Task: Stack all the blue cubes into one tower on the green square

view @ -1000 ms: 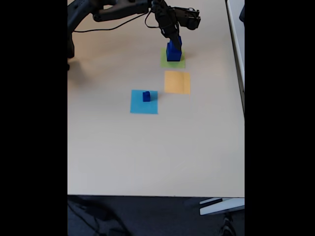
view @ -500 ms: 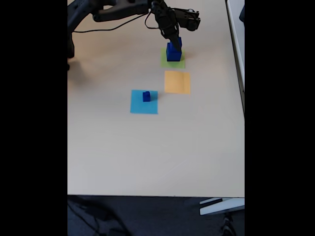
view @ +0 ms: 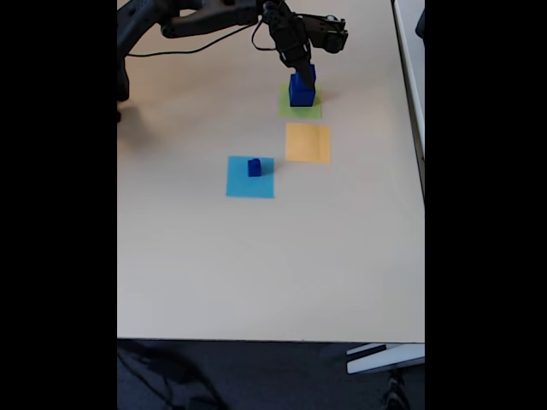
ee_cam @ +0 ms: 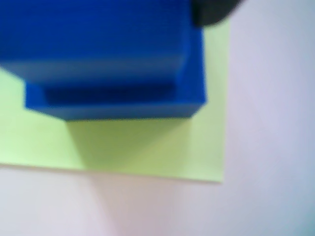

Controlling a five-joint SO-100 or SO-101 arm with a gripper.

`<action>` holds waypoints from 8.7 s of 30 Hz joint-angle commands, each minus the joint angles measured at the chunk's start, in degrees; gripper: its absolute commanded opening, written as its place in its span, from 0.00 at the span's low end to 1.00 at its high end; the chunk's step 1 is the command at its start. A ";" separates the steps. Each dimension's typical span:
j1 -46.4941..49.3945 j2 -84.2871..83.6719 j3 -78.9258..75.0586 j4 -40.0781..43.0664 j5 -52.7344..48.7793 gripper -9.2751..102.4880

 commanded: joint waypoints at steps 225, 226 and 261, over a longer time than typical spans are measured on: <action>19.16 19.60 46.05 -37.35 -16.70 0.08; 19.07 19.07 45.35 -37.35 -16.70 0.08; 16.88 9.84 38.06 -38.14 -13.36 0.10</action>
